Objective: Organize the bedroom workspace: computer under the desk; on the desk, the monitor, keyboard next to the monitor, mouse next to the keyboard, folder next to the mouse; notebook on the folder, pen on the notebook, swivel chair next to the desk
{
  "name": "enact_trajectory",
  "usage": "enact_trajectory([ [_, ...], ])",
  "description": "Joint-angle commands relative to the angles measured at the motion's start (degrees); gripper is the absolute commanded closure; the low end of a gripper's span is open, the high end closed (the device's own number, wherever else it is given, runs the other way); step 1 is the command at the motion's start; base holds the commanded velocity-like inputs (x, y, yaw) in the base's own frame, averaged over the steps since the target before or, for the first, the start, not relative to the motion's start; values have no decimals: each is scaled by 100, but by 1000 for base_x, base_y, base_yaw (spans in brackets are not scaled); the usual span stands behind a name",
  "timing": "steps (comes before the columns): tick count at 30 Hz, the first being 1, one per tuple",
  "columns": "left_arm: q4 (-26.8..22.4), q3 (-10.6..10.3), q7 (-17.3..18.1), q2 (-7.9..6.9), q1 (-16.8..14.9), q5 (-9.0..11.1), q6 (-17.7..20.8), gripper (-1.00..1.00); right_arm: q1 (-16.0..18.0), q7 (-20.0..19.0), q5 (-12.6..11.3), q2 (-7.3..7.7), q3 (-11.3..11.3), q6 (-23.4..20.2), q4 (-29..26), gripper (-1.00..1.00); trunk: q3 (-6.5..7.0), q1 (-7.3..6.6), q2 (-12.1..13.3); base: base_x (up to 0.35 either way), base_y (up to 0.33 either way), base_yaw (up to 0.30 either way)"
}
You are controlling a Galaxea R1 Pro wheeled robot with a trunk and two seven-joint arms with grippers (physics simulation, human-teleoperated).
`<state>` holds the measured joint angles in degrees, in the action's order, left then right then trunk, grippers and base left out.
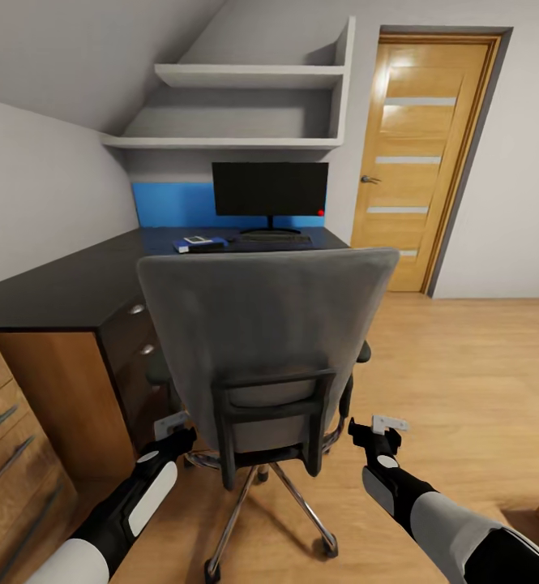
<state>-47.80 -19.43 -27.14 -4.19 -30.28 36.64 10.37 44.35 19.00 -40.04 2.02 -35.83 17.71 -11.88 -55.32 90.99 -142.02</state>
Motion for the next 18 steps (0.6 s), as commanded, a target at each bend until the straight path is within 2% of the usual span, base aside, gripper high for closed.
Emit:
enact_trajectory([
  [1,-11,-43,-18,-4,-4,89,-5,-100,4,5,2,0,-100,-4,-16,-100,-5,2,-2,321,-62,0],
  [5,42,-72,-20,0,-4,85,5,-100,4,4,4,0,-100,-4,-16,-100,-5,2,-2,291,-59,0],
  [8,75,-187,-20,-2,-4,75,1,-100,4,4,5,0,-100,-4,-16,-100,-5,2,-2,119,-21,0],
  [14,86,-339,-20,0,-4,68,-6,-100,4,7,4,-62,-108,-2,-18,-100,-5,2,-2,13,-3,0],
  [18,86,-359,-20,-2,-4,70,-2,-100,4,7,5,-87,-111,-4,-16,-100,-5,2,-2,-189,0,0],
])
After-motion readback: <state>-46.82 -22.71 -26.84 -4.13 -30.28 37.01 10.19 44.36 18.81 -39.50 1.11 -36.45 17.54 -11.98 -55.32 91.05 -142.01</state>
